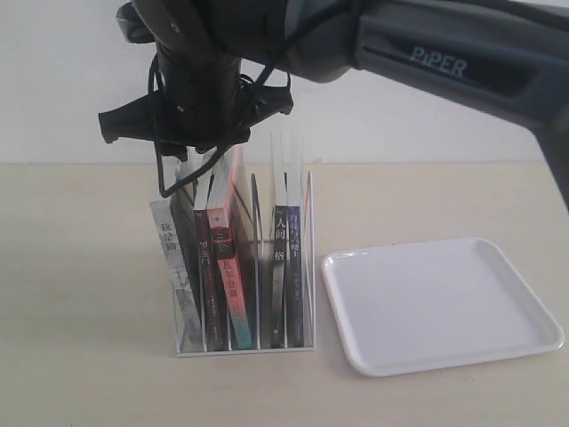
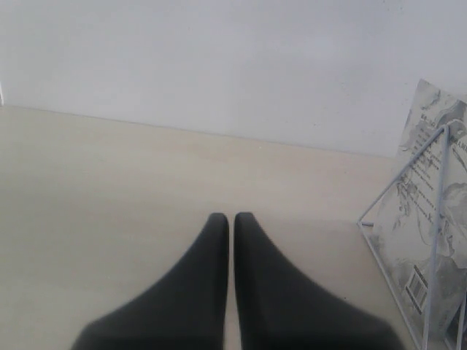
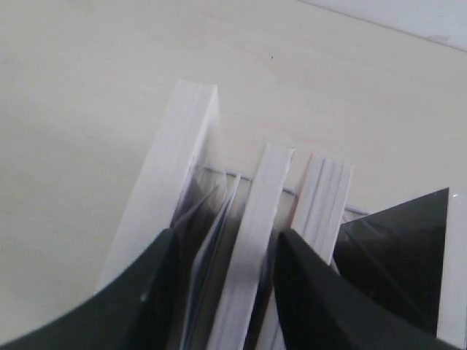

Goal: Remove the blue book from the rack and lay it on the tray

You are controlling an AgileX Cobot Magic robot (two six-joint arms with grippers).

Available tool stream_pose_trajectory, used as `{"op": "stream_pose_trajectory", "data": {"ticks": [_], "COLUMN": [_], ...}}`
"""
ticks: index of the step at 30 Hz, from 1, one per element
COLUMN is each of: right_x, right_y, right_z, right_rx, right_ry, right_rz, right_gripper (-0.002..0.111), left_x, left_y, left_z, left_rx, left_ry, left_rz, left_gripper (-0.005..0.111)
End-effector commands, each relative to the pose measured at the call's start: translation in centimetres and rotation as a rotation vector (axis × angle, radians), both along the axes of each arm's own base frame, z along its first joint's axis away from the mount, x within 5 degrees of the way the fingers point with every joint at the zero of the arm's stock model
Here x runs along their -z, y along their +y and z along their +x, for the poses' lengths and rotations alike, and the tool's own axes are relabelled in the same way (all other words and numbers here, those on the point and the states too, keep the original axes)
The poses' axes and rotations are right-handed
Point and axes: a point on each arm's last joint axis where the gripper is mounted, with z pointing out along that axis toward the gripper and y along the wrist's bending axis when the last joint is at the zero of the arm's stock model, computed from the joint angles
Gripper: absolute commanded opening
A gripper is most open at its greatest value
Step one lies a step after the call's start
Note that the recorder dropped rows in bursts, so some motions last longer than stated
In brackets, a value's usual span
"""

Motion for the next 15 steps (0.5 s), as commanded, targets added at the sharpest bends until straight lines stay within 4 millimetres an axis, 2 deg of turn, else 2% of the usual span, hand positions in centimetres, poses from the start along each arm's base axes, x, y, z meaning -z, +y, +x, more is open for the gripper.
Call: {"op": "stream_pose_trajectory", "data": {"ticks": [1,5,7,11,15], "right_x": [-0.13,-0.13,-0.13,-0.1,-0.09], "right_y": [-0.15,-0.15,-0.15,-0.2,-0.24], "right_z": [0.07,0.07,0.07,0.07,0.06], "right_rx": [0.007,0.006,0.006,0.008,0.01], "right_ry": [-0.008,-0.009,-0.009,-0.007,-0.006], "right_rz": [-0.001,-0.002,-0.002,-0.008,-0.012], "right_gripper": [0.036,0.02,0.021,0.031,0.032], "left_x": [-0.18,-0.18,-0.18,-0.18,-0.18], "left_y": [0.01,0.01,0.01,0.01,0.01], "left_z": [0.02,0.02,0.02,0.02,0.02], "left_rx": [-0.004,-0.004,-0.004,-0.004,-0.004], "left_ry": [-0.01,-0.01,-0.01,-0.01,-0.01], "left_rz": [-0.02,-0.02,-0.02,-0.02,-0.02], "left_gripper": [0.004,0.004,0.004,0.004,0.004]}}
